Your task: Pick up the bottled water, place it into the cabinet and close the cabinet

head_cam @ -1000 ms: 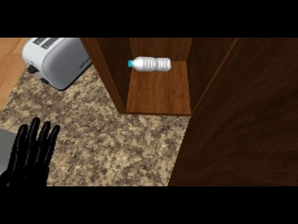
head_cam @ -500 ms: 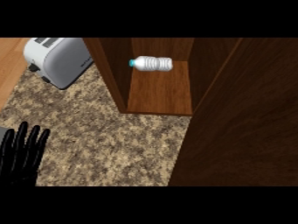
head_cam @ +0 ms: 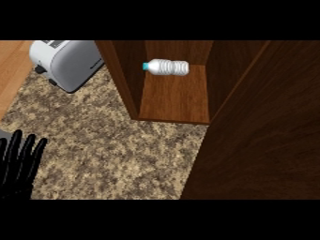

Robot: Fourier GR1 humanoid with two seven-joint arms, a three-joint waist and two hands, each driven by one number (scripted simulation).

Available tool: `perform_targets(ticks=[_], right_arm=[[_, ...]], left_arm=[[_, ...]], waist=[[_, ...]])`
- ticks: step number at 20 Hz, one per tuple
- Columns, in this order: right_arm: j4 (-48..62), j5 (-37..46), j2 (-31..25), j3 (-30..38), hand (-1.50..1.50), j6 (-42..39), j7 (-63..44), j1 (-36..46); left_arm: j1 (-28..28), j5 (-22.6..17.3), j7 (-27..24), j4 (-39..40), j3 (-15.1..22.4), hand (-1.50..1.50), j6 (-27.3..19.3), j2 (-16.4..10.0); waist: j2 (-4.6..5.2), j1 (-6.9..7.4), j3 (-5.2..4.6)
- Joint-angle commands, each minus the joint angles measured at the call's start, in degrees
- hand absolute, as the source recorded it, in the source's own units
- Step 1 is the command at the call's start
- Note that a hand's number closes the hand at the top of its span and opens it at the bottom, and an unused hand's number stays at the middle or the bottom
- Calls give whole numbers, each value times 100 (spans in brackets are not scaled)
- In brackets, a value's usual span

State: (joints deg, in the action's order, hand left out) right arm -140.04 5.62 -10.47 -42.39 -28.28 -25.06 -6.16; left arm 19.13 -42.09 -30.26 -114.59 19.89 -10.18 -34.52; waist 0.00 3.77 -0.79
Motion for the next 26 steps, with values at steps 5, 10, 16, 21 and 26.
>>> perform_targets(ticks=[5, 10, 16, 21, 26], right_arm=[[591, 74, 994, -166, 150, 921, -273, 423], [749, -327, 996, -243, 150, 885, -241, 323], [1420, -1689, 885, -484, 150, 295, -511, -10], [1643, -2588, 1006, -118, 150, 372, -740, 175], [1328, -2605, 1006, 733, 150, 1073, -295, -28]], left_arm=[[166, -60, -88, -94, -24, -150, 184, -32], [69, -134, -38, -33, -186, -150, 296, -152], [-16, -164, -47, -53, -150, -150, 559, -219], [-50, -183, -71, -62, -211, -150, 686, -280], [92, -152, -70, 3, -275, -150, 571, -285]], waist=[[51, 184, -4], [126, 238, -4], [328, 593, -5], [307, 657, 0], [231, 325, 25]])
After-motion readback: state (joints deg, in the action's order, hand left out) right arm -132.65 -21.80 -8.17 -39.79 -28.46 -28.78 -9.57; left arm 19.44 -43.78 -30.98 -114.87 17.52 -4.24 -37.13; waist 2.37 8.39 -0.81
